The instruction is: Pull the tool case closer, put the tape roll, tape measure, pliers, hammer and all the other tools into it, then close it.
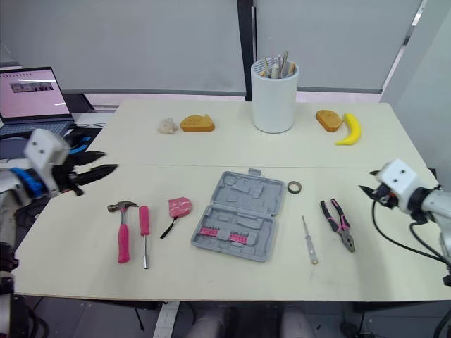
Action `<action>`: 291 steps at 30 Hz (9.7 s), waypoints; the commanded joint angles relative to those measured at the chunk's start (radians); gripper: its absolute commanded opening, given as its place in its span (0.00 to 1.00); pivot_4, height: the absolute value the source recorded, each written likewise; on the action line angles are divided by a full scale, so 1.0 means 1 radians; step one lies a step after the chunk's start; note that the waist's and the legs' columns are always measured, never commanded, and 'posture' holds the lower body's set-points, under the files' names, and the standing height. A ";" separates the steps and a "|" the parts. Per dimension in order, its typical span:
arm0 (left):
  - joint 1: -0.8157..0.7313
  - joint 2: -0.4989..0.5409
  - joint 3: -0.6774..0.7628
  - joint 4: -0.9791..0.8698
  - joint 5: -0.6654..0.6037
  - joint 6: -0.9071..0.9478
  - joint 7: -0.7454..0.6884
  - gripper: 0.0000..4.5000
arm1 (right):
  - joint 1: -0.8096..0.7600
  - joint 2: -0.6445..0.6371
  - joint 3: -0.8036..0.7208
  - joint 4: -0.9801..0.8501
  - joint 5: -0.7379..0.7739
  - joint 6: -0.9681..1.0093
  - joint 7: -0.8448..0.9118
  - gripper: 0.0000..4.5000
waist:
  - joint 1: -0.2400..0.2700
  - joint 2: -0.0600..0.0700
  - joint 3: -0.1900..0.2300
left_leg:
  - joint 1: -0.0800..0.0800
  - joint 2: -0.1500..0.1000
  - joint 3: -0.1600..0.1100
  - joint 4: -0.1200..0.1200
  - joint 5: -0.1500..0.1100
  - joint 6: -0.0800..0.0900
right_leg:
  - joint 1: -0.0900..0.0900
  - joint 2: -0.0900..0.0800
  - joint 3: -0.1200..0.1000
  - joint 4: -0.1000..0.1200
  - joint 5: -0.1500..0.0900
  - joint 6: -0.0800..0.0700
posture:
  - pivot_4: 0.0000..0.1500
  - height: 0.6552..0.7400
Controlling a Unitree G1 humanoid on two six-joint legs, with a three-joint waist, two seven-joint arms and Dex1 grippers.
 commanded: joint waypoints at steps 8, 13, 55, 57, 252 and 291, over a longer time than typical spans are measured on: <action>-0.100 -0.178 -0.295 0.028 0.208 -0.130 -0.009 0.00 | -0.072 0.126 0.294 -0.136 -0.261 0.051 -0.049 0.01 | 0.003 -0.001 0.001 | -0.001 -0.001 0.000 0.000 0.000 0.000 | -0.001 0.001 0.000 0.000 0.000 0.000 | 1.00 1.00; -0.169 -0.235 -0.358 0.144 0.282 -0.193 0.013 0.00 | -0.101 0.200 0.359 -0.168 -0.307 0.110 -0.042 0.00 | -0.001 -0.002 0.001 | -0.001 0.000 0.000 0.000 0.000 0.000 | -0.001 0.001 -0.001 0.000 0.000 0.000 | 1.00 1.00; -0.262 -0.443 -0.478 0.376 0.474 -0.257 0.111 0.00 | -0.212 0.456 0.525 -0.045 -0.376 0.294 0.005 0.00 | -0.001 -0.003 0.002 | -0.001 -0.001 -0.002 0.004 0.000 -0.001 | -0.001 0.003 -0.002 0.001 0.000 0.000 | 1.00 1.00; -0.246 -0.444 -0.477 0.344 0.470 -0.243 0.105 0.00 | -0.215 0.458 0.525 -0.037 -0.378 0.287 0.005 0.00 | -0.001 -0.003 0.002 | -0.001 -0.001 -0.002 0.004 0.000 -0.001 | -0.001 0.003 -0.002 0.001 0.000 0.000 | 1.00 1.00; 0.386 0.256 0.290 0.215 -0.064 0.113 -0.125 1.00 | 0.316 -0.239 -0.461 0.148 0.208 0.102 0.378 1.00 | 0.021 0.002 0.011 | -0.003 0.002 0.000 -0.007 -0.002 -0.001 | 0.000 0.000 -0.002 -0.015 0.001 0.001 | 1.00 1.00; 0.094 -0.166 -0.129 -0.832 -0.310 0.539 0.132 1.00 | -0.270 0.139 0.206 0.078 -0.091 0.079 0.150 1.00 | -0.001 0.001 0.012 | -0.001 0.002 0.002 -0.003 0.000 -0.005 | 0.003 0.001 0.000 -0.014 0.002 0.002 | 1.00 1.00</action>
